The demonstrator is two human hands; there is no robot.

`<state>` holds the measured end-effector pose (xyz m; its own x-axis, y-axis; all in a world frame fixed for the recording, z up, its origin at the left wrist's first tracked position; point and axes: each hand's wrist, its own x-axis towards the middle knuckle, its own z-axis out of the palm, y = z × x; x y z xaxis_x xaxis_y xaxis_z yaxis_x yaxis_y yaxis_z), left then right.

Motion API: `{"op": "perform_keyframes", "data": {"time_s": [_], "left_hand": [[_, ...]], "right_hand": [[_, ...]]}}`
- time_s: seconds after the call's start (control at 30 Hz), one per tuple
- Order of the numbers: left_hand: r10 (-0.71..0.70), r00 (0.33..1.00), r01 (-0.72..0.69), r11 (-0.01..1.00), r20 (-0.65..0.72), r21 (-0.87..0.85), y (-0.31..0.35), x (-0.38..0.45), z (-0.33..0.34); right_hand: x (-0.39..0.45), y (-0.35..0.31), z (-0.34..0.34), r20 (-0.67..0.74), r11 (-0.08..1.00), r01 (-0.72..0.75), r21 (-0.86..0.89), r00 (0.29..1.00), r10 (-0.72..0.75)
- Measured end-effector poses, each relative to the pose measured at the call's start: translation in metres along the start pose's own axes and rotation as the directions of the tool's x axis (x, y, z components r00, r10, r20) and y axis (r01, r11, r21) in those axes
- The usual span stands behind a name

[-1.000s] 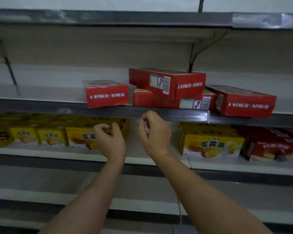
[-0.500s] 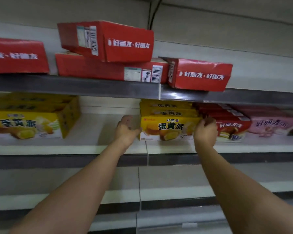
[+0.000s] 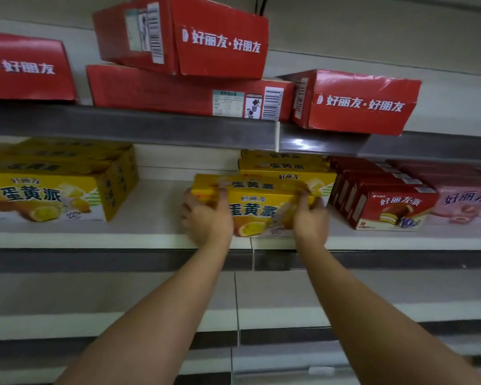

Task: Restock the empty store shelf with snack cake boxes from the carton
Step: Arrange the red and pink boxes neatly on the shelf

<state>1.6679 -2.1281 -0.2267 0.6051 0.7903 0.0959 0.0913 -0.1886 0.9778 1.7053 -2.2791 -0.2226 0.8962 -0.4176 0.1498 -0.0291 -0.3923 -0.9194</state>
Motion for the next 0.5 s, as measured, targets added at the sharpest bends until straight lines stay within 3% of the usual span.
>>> {"op": "perform_keyframes", "data": {"time_s": [0.07,0.2,0.37,0.5], "left_hand": [[-0.009,0.992,0.019,0.997,-0.123,0.074,-0.005,0.015,-0.028],[-0.006,0.993,0.042,0.952,-0.118,0.303,-0.012,0.049,-0.072],[-0.107,0.989,0.108,0.994,-0.103,0.008,-0.008,0.071,-0.086],[-0.059,0.987,0.056,0.998,-0.149,-0.027,-0.012,0.078,-0.093]], "right_hand": [[-0.02,-0.01,0.015,0.057,0.991,0.094,-0.091,0.994,-0.089],[-0.041,-0.029,0.037,0.139,0.978,0.145,-0.153,0.983,-0.124],[-0.045,-0.05,0.068,0.251,0.998,0.07,-0.007,0.966,-0.066],[-0.047,-0.063,0.088,0.295,0.999,0.037,0.021,0.955,-0.042]]}}
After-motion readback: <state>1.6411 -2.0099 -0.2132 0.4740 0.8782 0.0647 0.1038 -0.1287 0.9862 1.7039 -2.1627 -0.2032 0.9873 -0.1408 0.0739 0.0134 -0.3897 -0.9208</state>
